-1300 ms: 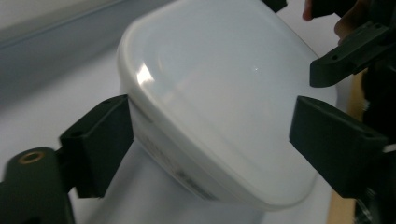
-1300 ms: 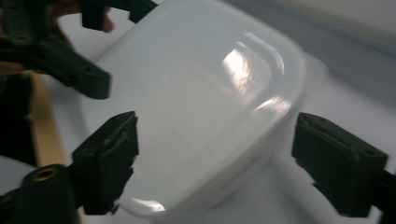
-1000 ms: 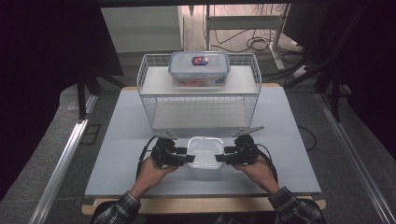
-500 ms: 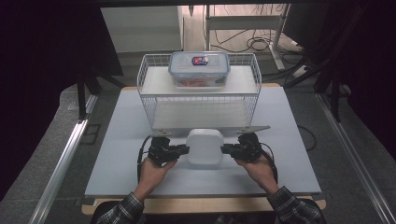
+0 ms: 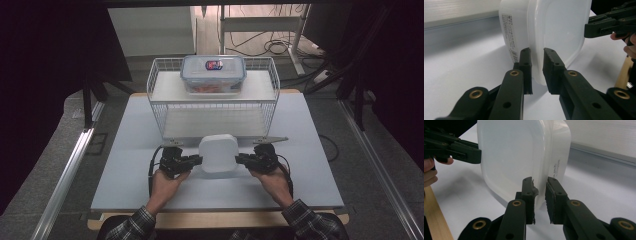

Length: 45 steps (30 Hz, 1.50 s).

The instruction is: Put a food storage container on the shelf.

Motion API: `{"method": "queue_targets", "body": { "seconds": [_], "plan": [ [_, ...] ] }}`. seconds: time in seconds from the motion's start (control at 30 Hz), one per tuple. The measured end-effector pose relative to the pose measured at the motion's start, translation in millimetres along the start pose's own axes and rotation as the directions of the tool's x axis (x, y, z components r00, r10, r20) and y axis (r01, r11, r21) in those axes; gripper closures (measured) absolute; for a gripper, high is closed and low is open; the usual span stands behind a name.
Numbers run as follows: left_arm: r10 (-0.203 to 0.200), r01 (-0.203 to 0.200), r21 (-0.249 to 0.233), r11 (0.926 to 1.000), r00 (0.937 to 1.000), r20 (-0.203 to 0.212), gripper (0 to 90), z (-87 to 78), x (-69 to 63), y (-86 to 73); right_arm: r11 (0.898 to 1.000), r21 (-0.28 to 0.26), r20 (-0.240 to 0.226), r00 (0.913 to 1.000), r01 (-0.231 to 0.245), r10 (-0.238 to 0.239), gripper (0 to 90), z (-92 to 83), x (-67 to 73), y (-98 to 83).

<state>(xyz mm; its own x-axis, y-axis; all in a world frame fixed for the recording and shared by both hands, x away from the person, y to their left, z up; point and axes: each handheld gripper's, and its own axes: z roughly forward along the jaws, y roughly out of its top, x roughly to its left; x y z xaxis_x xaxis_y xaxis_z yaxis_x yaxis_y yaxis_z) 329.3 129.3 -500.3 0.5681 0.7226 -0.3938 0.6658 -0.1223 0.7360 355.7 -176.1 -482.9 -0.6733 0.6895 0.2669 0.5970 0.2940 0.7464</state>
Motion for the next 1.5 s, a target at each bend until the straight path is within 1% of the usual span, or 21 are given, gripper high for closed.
{"method": "queue_targets", "body": {
  "seconds": [0.1,0.2,0.37,0.43,0.6,0.73,0.9,1.03,1.23,1.4,1.5],
  "plan": [
    [-0.005,0.005,-0.017,0.9998,1.0,-0.004,78.3,-0.7,-0.3,0.2,1.0,-0.007,0.003,1.0,0.003,-0.003,77.6,-0.2,0.7,-0.5],
    [-0.007,0.007,-0.04,0.9992,1.0,-0.003,78.2,-4.1,-1.2,2.6,0.999,-0.036,-0.006,1.0,0.005,-0.005,77.8,-3.3,2.2,1.0],
    [0.015,-0.016,-0.076,0.997,0.9997,-0.017,78.2,-11.7,-5.4,10.5,0.997,-0.075,-0.015,0.9996,0.022,-0.023,78.1,-9.3,5.2,6.4],
    [0.033,-0.035,-0.088,0.9955,0.9991,-0.027,78.2,-15.1,-7.4,15.1,0.996,-0.085,-0.016,0.9994,0.03,-0.031,78.2,-10.9,6.0,9.4],
    [0.049,-0.052,-0.109,0.9927,0.9984,-0.03,78.3,-21.6,-11.1,24.7,0.992,-0.111,-0.015,0.9983,0.055,-0.057,78.2,-17.2,7.3,18.6],
    [0.066,-0.071,-0.125,0.9897,0.997,-0.04,78.2,-26.6,-13.8,34.4,0.99,-0.129,-0.014,0.9977,0.064,-0.067,78.2,-21.5,8.1,27.0],
    [0.082,-0.089,-0.147,0.9851,0.9953,-0.051,78.2,-34.8,-17.7,47.3,0.985,-0.154,-0.009,0.9968,0.077,-0.08,78.2,-28.0,10.6,39.6],
    [0.105,-0.115,-0.162,0.98,0.992,-0.07,78.2,-43.2,-21.5,60.3,0.981,-0.169,-0.003,0.9958,0.09,-0.092,78.1,-32.0,13.0,50.1],
    [0.12,-0.134,-0.18,0.9744,0.989,-0.086,78.2,-53.2,-25.1,75.7,0.975,-0.196,-0.002,0.9945,0.102,-0.105,78.1,-37.7,15.5,66.5],
    [0.137,-0.156,-0.199,0.9675,0.9849,-0.106,78.1,-61.4,-29.1,88.1,0.971,-0.212,0.001,0.9935,0.111,-0.114,78.1,-42.3,17.8,79.6],
    [0.142,-0.163,-0.21,0.9639,0.9835,-0.112,78.1,-65.8,-31.1,94.4,0.968,-0.224,0.002,0.993,0.116,-0.118,78.1,-45.3,19.4,86.6]
  ]
}}
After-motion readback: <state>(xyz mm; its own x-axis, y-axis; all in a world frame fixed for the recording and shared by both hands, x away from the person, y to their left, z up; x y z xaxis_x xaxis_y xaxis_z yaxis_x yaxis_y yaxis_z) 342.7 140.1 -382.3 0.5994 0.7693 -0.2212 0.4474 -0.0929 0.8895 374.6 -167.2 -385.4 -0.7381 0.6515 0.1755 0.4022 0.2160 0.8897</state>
